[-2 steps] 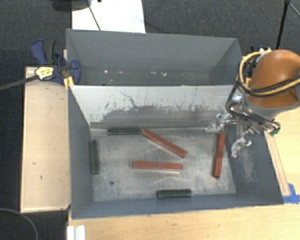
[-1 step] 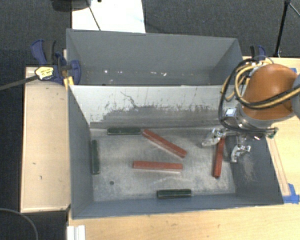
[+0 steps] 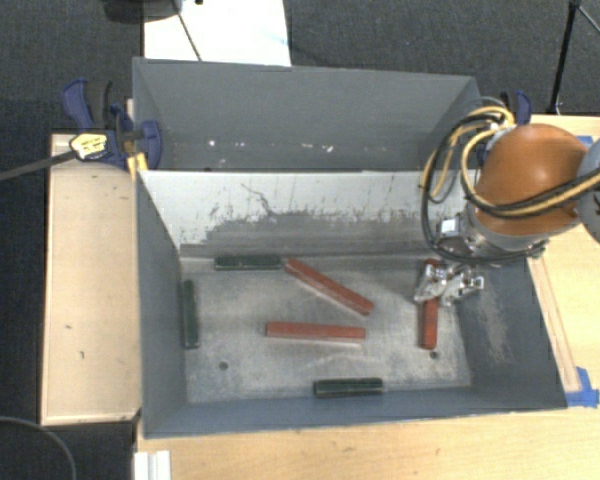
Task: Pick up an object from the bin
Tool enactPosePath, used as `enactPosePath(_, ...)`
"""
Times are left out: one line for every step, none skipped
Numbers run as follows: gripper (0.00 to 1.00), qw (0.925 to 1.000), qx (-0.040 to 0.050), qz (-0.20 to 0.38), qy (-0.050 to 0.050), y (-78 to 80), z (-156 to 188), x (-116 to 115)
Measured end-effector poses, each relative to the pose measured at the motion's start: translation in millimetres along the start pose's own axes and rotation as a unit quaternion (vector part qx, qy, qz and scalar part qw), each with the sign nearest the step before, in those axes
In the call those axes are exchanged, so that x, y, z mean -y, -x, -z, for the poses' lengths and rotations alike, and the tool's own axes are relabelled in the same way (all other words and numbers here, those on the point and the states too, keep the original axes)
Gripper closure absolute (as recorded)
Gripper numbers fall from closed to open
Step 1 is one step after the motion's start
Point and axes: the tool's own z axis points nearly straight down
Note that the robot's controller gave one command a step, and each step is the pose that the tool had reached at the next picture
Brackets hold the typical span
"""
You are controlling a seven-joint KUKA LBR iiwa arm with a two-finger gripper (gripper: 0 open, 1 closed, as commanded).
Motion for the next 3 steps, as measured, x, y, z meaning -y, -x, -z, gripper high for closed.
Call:
enactPosePath(1.00,1.0000,0.0000,-0.001,0.000,-0.1,0,0)
enactPosePath(1.00,1.0000,-0.0017,-0.003,0.003,1.1,60,2)
enactPosePath(1.00,1.0000,-0.0016,-0.003,0.005,1.1,30,0)
